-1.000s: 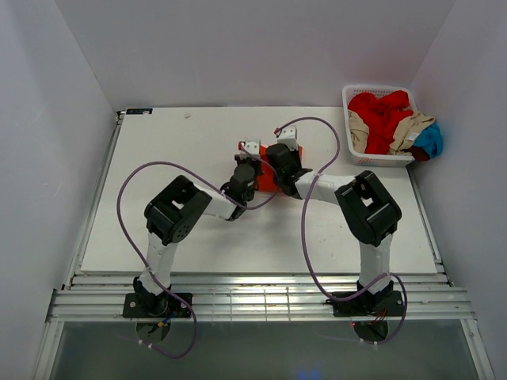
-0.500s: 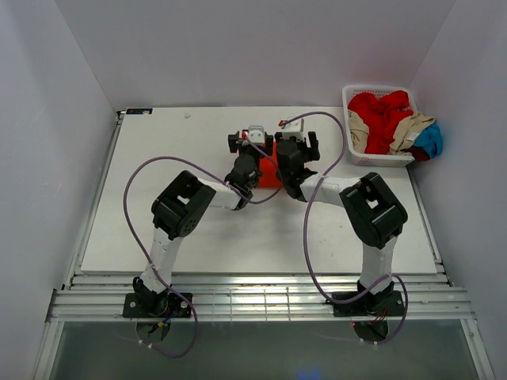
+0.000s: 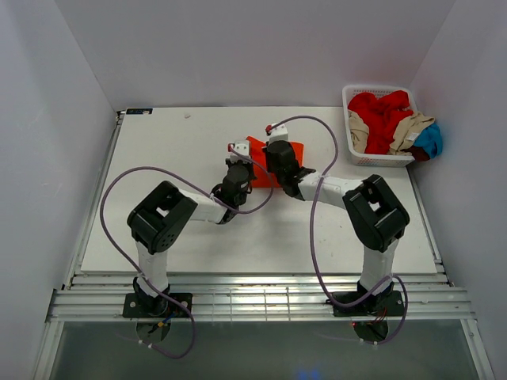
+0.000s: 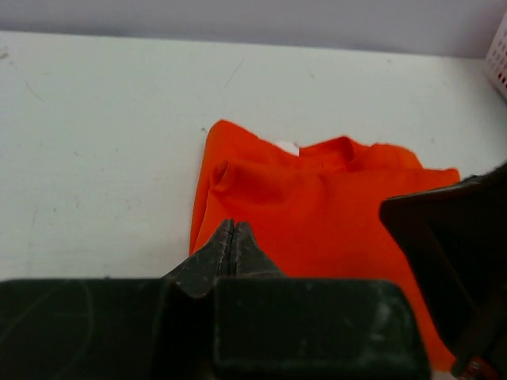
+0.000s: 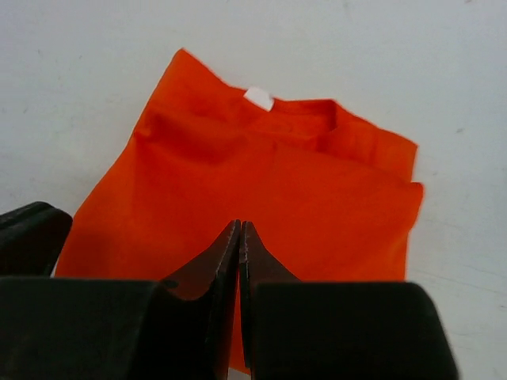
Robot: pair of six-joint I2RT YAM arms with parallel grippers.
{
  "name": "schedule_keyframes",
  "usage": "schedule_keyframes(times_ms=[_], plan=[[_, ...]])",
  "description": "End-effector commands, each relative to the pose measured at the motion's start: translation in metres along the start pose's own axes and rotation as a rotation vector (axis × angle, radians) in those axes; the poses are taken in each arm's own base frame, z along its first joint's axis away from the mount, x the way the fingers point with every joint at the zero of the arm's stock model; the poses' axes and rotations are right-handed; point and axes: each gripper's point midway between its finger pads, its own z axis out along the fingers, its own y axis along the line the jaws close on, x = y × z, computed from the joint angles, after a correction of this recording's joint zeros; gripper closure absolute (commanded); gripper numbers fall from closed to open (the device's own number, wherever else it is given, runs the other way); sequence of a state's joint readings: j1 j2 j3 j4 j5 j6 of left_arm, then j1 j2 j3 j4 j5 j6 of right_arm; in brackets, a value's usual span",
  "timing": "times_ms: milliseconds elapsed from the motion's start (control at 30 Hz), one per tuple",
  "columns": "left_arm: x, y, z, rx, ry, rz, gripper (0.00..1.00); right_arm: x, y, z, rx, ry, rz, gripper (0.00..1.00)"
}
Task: Fold and stack the t-shirts
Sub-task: Fold the long partially folded tshirt into a neat square
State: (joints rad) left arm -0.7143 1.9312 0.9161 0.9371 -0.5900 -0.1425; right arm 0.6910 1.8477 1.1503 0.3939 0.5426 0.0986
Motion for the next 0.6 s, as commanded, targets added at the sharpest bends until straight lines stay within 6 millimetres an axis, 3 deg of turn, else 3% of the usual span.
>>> schedule_keyframes(times_ms=[0, 67, 100, 133, 233, 333, 467, 567], plan=[[-0.006, -0.004, -0.013, 0.037, 0.073, -0.053, 0.91, 0.017, 0.035, 0.01, -0.169, 0.097, 0.064, 0.92], [-0.01, -0.002, -0.018, 0.049, 0.079, -0.052, 0.79, 0.037, 0.034, 0.016, -0.166, 0.165, 0.073, 0.92], [-0.009, -0.001, -0.02, 0.052, 0.093, -0.047, 0.59, 0.051, 0.035, 0.02, -0.166, 0.208, 0.073, 0.92], [-0.01, -0.002, -0.021, 0.057, 0.099, -0.055, 0.5, 0.047, 0.036, 0.023, -0.165, 0.219, 0.084, 0.92], [-0.014, 0.003, -0.024, 0.074, 0.124, -0.069, 0.24, 0.071, 0.034, 0.025, -0.139, 0.334, 0.104, 0.92], [-0.019, 0.01, -0.023, 0.074, 0.146, -0.093, 0.18, 0.097, 0.034, 0.018, -0.132, 0.441, 0.107, 0.92], [-0.022, 0.024, -0.016, 0.088, 0.177, -0.108, 0.17, 0.121, 0.033, 0.006, -0.136, 0.52, 0.114, 0.92], [-0.008, 0.034, -0.004, 0.126, 0.265, -0.138, 0.15, 0.128, 0.032, -0.002, -0.146, 0.536, 0.131, 0.92]])
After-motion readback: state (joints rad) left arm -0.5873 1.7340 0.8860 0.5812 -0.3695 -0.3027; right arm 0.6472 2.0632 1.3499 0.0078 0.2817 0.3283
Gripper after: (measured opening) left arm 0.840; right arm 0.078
